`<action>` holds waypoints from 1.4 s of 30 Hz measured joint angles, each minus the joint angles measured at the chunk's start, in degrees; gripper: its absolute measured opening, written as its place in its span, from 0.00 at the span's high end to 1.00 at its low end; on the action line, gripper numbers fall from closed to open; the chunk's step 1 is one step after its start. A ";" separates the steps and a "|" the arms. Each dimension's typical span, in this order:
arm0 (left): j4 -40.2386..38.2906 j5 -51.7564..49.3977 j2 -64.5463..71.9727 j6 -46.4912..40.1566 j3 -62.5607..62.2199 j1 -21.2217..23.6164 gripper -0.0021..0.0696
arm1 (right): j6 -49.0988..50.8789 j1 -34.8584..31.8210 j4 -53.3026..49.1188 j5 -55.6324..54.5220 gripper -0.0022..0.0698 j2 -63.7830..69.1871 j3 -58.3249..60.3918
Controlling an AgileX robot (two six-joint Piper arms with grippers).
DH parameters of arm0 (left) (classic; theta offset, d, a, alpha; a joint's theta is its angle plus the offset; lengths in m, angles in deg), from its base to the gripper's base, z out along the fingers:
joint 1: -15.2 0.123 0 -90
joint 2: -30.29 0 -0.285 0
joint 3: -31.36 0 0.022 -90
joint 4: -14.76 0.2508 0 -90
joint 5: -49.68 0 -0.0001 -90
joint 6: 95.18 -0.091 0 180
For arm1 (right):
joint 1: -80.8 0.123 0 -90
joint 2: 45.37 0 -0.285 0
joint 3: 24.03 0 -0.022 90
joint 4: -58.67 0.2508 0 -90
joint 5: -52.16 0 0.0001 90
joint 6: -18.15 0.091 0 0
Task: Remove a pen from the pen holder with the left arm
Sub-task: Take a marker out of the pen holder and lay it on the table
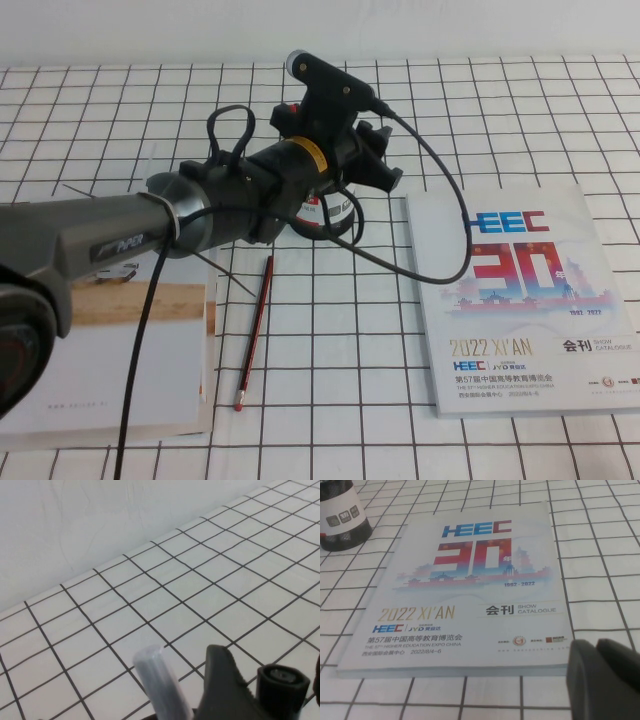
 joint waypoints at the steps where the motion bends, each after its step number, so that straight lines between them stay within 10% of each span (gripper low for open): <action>1: 0.00 -0.14 0.00 0.00 0.00 0.00 0.52 | 0.00 0.00 0.00 0.00 0.99 0.00 0.00; 14: 0.00 -0.06 0.22 0.00 -0.12 0.00 0.81 | 0.00 0.00 0.00 0.00 0.99 0.00 0.00; 42: 0.00 -5.96 -8.52 0.00 -0.12 0.08 0.82 | 0.00 0.00 0.00 0.00 0.99 0.00 0.00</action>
